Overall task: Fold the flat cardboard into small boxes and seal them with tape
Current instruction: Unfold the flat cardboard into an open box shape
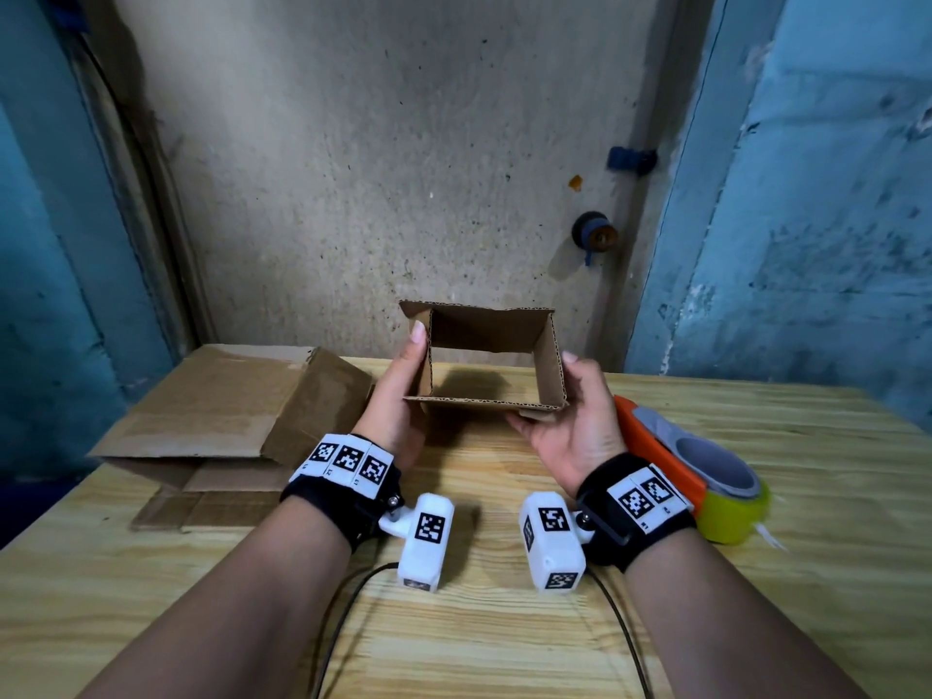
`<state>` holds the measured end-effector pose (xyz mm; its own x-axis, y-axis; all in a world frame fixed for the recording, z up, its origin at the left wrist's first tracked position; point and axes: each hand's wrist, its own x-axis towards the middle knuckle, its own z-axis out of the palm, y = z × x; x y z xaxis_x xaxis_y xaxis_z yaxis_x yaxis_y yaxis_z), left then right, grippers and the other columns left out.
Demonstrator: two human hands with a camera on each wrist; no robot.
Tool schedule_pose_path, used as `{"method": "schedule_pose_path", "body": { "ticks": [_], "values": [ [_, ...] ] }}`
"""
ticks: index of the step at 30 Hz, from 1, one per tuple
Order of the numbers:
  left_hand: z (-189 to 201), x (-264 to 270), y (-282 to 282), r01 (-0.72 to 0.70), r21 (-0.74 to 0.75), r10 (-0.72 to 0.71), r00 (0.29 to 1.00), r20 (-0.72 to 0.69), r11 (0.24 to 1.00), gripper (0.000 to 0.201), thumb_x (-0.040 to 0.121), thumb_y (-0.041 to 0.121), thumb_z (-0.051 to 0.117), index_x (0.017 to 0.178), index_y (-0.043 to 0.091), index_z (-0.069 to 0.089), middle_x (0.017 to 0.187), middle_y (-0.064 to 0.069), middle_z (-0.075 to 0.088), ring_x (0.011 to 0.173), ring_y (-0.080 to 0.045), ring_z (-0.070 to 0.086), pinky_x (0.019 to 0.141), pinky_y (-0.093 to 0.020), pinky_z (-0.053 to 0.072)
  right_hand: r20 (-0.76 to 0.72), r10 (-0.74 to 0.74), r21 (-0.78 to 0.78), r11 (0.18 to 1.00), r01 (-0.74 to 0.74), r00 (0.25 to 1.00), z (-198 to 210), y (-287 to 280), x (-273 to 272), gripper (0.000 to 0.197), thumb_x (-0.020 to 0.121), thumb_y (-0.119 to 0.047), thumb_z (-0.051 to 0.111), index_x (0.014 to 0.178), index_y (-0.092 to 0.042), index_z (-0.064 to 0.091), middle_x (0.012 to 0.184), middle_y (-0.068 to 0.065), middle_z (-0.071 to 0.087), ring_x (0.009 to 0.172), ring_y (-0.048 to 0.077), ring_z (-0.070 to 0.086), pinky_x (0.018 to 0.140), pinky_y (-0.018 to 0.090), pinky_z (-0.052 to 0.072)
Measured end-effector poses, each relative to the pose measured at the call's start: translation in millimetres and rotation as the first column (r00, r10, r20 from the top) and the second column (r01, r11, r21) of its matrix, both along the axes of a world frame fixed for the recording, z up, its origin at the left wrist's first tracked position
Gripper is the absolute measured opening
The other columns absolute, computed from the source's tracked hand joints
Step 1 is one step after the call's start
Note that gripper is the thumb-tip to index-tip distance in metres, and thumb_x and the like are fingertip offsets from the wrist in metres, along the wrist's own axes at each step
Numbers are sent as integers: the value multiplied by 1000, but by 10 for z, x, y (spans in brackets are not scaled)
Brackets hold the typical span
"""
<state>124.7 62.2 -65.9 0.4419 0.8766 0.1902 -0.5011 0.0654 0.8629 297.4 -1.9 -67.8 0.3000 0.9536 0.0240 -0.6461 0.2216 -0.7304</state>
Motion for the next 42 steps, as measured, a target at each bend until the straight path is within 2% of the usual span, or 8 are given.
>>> {"method": "schedule_pose_path", "body": {
  "ticks": [7,17,23,27,33,37,40,42],
  "values": [
    [-48,21,24,43,34,-43,999,-16,998,68,98,56,51,144,6,53,141,-25,57,132,-38,55,115,-50,40,117,22,-7,1000,-21,993,-21,36,-9,80,75,-32,74,151,-23,51,124,7,72,116,25,64,110,49,44],
    [-36,-4,9,47,16,-46,999,-9,999,70,98,59,55,147,9,49,143,-22,56,135,-37,53,116,-50,39,153,27,31,999,-32,988,-16,27,-11,73,80,-22,78,149,-18,53,114,6,75,99,18,72,90,36,52],
    [-95,22,65,24,32,-25,1000,17,999,49,102,35,56,144,11,52,140,-20,60,130,-35,57,112,-49,42,206,28,30,999,-34,978,-34,53,20,68,78,-27,73,144,-25,57,118,4,76,97,15,74,82,32,55],
    [-111,55,97,-26,-15,26,999,27,1000,39,96,21,63,133,13,60,122,-17,69,111,-31,67,105,-48,44,212,6,20,1000,-10,977,-58,101,28,71,80,-22,76,147,-27,53,116,2,75,93,13,73,72,29,55],
    [-121,66,120,-50,-22,50,999,18,999,51,89,18,68,138,10,56,116,-14,70,99,-27,68,93,-41,48,226,-15,-5,1000,16,974,-91,140,40,57,94,-15,63,147,-31,53,112,-1,75,92,15,72,71,30,53],
    [-75,60,73,-16,-29,18,998,60,999,14,97,17,58,107,19,69,98,-6,75,89,-21,72,90,-38,50,166,-21,-1,1000,21,986,-106,159,33,61,90,-16,65,148,-30,53,114,-1,75,95,16,72,73,32,53],
    [-67,55,62,-27,-30,29,998,54,999,15,97,15,57,104,21,68,98,-6,75,90,-21,72,90,-37,50,111,-31,-4,1000,31,993,-101,165,29,67,79,-21,67,144,-29,58,104,-2,77,92,19,70,74,34,49],
    [-68,62,72,-48,-28,50,998,46,998,15,96,12,58,104,21,67,94,-6,75,85,-21,72,88,-38,50,130,-27,3,1000,27,991,-100,163,36,59,89,-16,64,145,-29,57,105,-1,76,92,19,70,75,34,49]
  ]
}}
